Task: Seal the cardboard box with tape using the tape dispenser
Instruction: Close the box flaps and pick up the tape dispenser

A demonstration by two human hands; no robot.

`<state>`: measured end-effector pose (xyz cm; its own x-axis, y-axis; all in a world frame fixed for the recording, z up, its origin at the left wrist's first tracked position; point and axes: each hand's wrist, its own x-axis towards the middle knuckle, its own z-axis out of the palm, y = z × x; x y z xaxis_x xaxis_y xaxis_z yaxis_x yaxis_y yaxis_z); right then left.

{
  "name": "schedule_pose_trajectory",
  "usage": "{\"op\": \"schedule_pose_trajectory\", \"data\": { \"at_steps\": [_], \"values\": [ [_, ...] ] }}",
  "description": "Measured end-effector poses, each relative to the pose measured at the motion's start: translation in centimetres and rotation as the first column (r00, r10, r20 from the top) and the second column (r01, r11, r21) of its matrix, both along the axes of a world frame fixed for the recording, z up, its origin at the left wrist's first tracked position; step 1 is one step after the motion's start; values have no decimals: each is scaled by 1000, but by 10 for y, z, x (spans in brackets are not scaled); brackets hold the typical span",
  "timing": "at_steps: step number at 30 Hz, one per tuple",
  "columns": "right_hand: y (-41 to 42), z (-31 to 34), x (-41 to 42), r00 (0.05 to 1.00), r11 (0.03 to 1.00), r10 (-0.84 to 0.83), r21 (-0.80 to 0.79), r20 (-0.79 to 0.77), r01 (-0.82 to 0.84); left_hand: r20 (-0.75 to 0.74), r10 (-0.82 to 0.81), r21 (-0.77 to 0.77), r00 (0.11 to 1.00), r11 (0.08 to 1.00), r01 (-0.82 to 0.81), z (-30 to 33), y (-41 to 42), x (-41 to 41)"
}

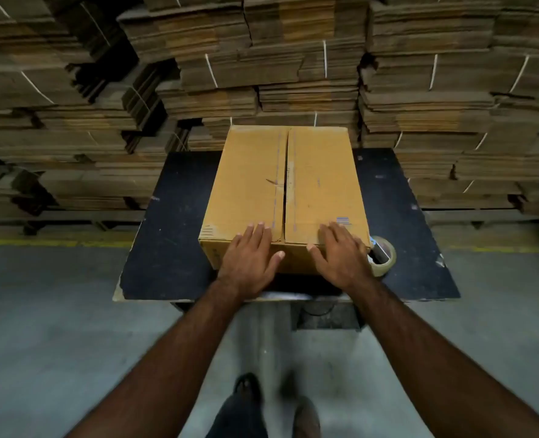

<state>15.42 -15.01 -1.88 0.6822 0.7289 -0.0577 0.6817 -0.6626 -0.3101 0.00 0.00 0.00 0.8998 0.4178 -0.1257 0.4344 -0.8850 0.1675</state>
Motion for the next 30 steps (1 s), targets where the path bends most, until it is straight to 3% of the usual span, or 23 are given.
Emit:
{"op": "schedule_pose_trajectory", "data": {
  "at_steps": [6, 15, 24, 27, 30],
  "values": [
    [37, -16, 25, 998, 998, -42, -50, 38, 43, -38, -21, -11, 999, 1000, 21, -23, 60, 34],
    [102, -18, 103, 990, 990, -97, -94, 103, 107, 23, -136, 89, 991, 987, 133, -40, 165, 89],
    [141, -15, 162, 987, 975, -154, -151, 53, 160, 51, -145, 127, 988, 982, 137, -44, 228, 135],
    [143, -17, 164, 986, 978, -154, -131, 56, 160, 46, -115, 139, 992, 984, 108, -42, 227, 136],
    [136, -11, 165, 974, 969, -225, -100, 42, 228, 48, 41, 131, 998, 990, -47, -39, 220, 128]
  ]
}}
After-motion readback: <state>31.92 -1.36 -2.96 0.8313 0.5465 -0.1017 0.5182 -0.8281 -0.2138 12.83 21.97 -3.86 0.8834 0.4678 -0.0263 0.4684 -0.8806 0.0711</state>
